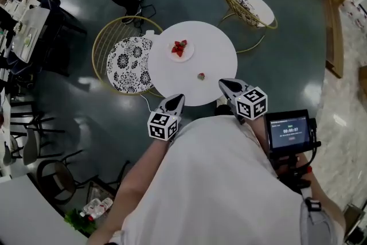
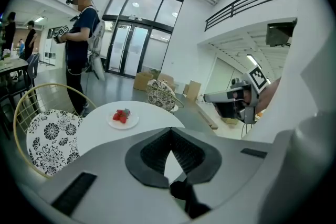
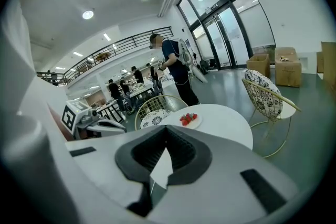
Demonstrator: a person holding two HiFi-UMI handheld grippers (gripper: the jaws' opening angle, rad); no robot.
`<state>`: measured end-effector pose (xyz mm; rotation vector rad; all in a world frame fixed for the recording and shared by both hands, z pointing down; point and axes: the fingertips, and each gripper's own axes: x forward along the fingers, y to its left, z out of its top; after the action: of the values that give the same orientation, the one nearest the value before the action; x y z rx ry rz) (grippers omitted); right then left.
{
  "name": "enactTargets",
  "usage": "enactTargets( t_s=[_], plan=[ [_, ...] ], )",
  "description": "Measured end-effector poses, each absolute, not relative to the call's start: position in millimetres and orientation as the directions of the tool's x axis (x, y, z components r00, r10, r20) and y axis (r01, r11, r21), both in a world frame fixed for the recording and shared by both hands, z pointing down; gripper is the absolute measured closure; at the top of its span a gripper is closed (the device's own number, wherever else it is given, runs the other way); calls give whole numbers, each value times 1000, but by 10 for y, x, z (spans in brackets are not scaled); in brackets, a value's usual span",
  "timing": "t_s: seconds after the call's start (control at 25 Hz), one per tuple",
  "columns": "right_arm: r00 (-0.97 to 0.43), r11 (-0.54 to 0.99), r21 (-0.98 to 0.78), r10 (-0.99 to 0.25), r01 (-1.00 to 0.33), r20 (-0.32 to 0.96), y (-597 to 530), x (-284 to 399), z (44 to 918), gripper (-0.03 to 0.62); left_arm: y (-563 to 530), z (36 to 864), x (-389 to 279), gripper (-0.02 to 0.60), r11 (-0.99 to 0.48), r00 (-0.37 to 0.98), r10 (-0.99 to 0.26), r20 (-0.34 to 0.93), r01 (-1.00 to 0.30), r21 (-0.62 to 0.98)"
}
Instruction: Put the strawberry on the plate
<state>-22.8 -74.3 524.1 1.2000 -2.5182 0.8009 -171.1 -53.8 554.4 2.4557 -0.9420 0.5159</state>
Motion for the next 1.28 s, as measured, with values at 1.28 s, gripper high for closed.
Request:
enactTargets(
  t_s=[1.28],
  plan=[
    [-725, 534, -491, -478, -688, 496, -1856, 245, 5851, 589, -1530, 6244, -810, 575, -643, 673, -395, 625, -689, 336]
  ],
)
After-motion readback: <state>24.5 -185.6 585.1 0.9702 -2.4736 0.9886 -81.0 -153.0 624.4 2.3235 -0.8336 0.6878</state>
